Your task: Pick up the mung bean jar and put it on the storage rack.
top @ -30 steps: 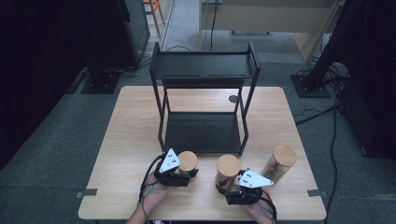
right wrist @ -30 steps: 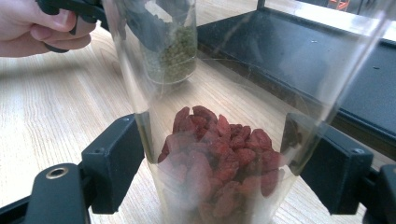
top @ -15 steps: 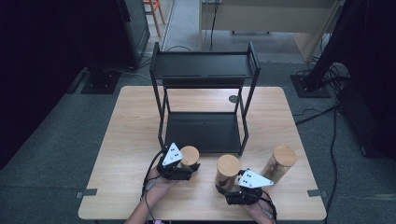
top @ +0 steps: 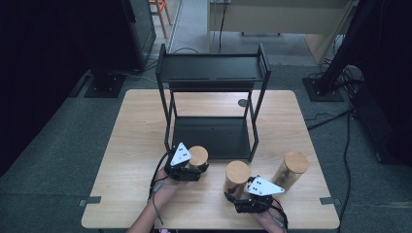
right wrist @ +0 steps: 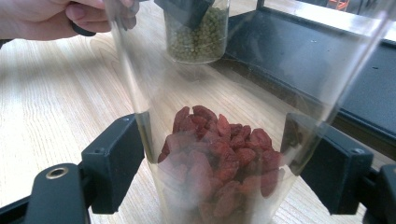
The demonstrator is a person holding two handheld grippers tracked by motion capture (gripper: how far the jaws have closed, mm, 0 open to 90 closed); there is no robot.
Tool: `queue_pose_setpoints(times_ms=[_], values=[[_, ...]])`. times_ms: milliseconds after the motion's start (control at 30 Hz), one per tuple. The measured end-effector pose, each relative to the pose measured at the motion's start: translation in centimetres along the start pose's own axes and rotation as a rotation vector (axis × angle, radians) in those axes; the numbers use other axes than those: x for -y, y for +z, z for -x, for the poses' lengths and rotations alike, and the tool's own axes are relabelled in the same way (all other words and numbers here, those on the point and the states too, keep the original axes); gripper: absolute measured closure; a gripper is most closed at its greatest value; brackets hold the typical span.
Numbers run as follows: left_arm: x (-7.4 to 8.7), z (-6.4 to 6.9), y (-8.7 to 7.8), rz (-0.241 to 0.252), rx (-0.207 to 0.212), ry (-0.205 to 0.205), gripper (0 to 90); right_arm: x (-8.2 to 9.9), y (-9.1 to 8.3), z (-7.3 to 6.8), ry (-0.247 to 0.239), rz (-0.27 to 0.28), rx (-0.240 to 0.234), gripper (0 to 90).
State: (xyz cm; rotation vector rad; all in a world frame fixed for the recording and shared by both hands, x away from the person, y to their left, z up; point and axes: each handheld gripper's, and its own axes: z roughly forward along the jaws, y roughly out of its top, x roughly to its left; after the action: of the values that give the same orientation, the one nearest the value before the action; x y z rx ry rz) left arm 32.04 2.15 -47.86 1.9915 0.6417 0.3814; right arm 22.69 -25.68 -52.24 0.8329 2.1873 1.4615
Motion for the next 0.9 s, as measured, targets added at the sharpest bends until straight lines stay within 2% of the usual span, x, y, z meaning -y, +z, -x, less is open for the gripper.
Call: queue_pose_setpoints(times_ms=[900], values=[[-1.0,-1.1,1.7,-0.017,-0.021,-0.011,25.7,0.0,0.0,0.0,0.004,0.000,-0.003,20.0]])
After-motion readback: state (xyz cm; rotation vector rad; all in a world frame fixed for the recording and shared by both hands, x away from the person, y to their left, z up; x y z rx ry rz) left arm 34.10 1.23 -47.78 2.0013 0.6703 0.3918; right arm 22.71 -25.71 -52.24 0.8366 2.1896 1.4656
